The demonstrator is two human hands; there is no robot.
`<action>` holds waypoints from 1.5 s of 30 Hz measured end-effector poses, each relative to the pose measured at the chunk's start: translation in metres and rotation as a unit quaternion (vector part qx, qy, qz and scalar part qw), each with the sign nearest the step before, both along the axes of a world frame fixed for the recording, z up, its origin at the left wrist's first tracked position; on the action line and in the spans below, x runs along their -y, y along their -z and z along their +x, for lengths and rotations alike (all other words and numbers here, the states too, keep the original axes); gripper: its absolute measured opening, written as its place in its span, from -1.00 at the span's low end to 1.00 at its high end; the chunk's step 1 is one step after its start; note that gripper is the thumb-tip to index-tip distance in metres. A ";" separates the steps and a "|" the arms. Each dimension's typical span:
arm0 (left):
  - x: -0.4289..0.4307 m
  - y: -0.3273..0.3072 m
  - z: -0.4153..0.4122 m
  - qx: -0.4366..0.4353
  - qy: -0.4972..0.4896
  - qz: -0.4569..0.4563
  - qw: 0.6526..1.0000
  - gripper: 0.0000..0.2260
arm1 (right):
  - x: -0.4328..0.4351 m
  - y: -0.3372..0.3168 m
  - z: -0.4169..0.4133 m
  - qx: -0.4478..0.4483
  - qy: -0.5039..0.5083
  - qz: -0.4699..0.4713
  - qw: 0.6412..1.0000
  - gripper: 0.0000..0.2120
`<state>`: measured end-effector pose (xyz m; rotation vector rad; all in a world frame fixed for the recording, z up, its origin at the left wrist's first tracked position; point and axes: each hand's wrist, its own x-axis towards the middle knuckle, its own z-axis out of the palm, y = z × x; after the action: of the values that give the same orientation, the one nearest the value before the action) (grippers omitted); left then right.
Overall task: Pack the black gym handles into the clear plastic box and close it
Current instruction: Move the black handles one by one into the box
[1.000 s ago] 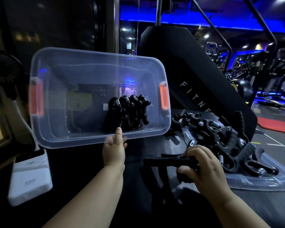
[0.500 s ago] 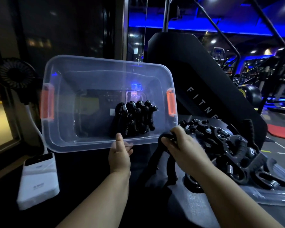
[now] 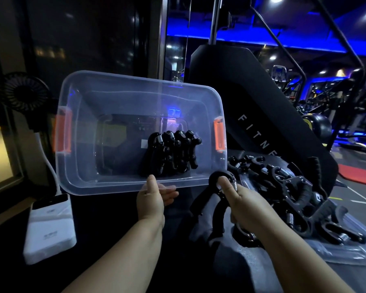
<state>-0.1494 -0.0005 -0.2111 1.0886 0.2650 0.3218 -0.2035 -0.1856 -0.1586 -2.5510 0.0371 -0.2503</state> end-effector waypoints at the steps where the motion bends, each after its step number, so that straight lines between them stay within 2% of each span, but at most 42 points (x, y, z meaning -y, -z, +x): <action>1: 0.000 0.000 -0.001 -0.003 0.005 0.002 1.000 -0.65 | 0.001 0.000 -0.001 -0.008 -0.003 0.029 1.000 -0.33; 5: 0.000 -0.001 -0.005 -0.005 0.012 0.009 1.000 -0.65 | 0.006 0.003 -0.010 -0.009 -0.027 0.148 0.989 -0.31; 6: 0.001 -0.002 -0.006 -0.004 0.011 0.011 1.000 -0.65 | 0.008 0.004 -0.012 -0.007 -0.034 0.168 0.985 -0.26; 9: 0.004 -0.002 -0.010 -0.006 0.009 0.015 1.000 -0.65 | 0.018 0.003 -0.022 -0.010 -0.032 0.234 0.972 0.04; 12: 0.009 -0.005 -0.017 -0.007 0.015 0.017 1.000 -0.66 | 0.025 0.003 -0.030 -0.006 -0.029 0.285 0.958 0.14; 13: 0.011 -0.007 -0.019 -0.007 0.018 0.017 1.000 -0.66 | 0.027 0.002 -0.031 -0.003 -0.025 0.307 0.952 0.12; 15: 0.015 -0.009 -0.024 -0.006 0.022 0.016 1.000 -0.66 | 0.030 -0.003 -0.032 0.013 -0.005 0.346 0.938 -0.08; 17: 0.018 -0.010 -0.028 -0.009 0.025 0.012 1.000 -0.66 | 0.033 -0.011 -0.035 0.032 0.006 0.385 0.922 -0.20; 19: 0.019 -0.011 -0.034 -0.014 0.028 0.008 0.999 -0.65 | 0.037 -0.018 -0.039 0.039 -0.004 0.405 0.913 -0.21; 24: 0.025 -0.012 -0.053 -0.012 0.035 0.010 0.999 -0.64 | 0.039 -0.037 -0.039 0.065 -0.015 0.441 0.895 -0.05; 31: 0.027 -0.011 -0.070 -0.007 0.082 -0.023 0.996 -0.68 | 0.016 -0.059 -0.030 0.045 -0.059 0.515 0.854 -0.32; 35: 0.022 -0.015 -0.068 0.002 0.099 -0.032 0.995 -0.68 | -0.002 -0.065 -0.024 0.015 -0.069 0.477 0.876 -0.51; 39: 0.016 -0.016 -0.069 -0.025 0.095 -0.014 0.995 -0.72 | -0.019 -0.064 -0.015 -0.003 -0.106 0.445 0.889 -0.64; 45: 0.006 -0.011 -0.073 -0.047 0.048 0.032 0.997 -0.76 | -0.044 -0.045 0.008 0.032 -0.132 0.401 0.906 -0.84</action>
<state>-0.2221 -0.0062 -0.2003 1.1781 0.2870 0.1933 -0.1951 -0.1419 -0.1133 -1.6987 -0.1916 -0.1630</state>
